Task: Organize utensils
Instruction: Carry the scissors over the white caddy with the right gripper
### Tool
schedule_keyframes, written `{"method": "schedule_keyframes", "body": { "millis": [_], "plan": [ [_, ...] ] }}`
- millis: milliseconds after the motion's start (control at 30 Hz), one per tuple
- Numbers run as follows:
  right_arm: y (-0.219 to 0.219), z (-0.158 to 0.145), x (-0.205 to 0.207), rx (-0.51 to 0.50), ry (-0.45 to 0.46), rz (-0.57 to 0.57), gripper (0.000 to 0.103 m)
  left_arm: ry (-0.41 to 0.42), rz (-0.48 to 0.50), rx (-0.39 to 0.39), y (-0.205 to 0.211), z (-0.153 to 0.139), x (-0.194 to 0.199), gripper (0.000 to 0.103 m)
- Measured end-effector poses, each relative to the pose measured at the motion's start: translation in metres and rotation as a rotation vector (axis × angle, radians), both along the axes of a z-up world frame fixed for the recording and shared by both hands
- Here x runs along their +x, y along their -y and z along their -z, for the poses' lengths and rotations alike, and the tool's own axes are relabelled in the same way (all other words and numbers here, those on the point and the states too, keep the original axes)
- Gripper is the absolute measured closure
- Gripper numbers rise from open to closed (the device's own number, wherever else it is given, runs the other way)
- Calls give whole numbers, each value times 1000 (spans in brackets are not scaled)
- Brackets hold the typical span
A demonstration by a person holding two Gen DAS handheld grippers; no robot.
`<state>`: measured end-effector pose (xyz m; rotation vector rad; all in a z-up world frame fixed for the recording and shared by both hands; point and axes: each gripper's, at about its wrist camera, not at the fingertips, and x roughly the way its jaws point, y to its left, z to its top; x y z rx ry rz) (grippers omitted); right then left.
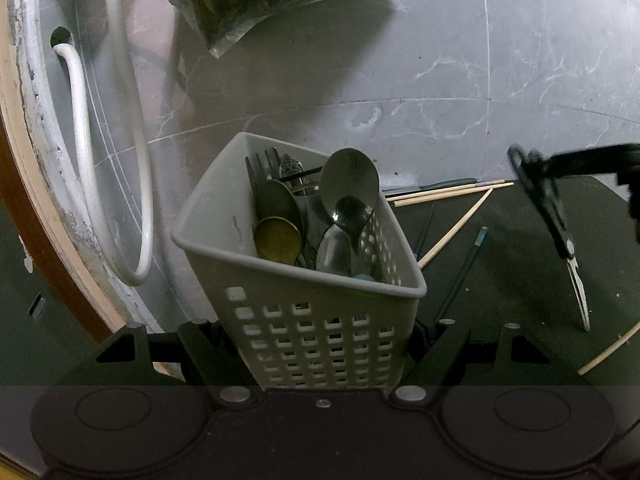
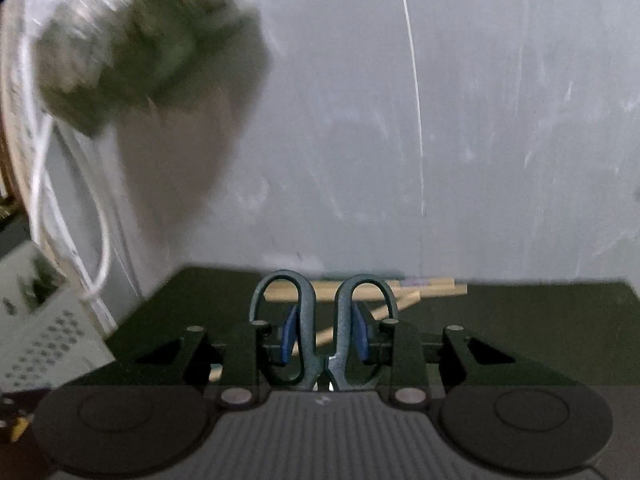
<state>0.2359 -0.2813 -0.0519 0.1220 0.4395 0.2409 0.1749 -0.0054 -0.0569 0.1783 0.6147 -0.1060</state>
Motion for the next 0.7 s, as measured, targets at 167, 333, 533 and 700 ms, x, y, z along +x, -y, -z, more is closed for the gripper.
{"method": "schedule_keyframes", "body": {
  "millis": [167, 333, 533, 700],
  "plan": [
    [-4, -23, -22, 9, 125, -6, 71, 3, 4, -1, 0, 0, -1, 25],
    [-14, -47, -31, 1, 228, -30, 71, 4, 13, -2, 0, 0, -1, 25],
    [-31, -84, -36, 2, 331, -117, 71, 5, 18, -3, 0, 0, -1, 25],
    [-52, -121, -48, 42, 416, -257, 71, 5, 19, -3, 1, 0, -1, 25]
  ]
}}
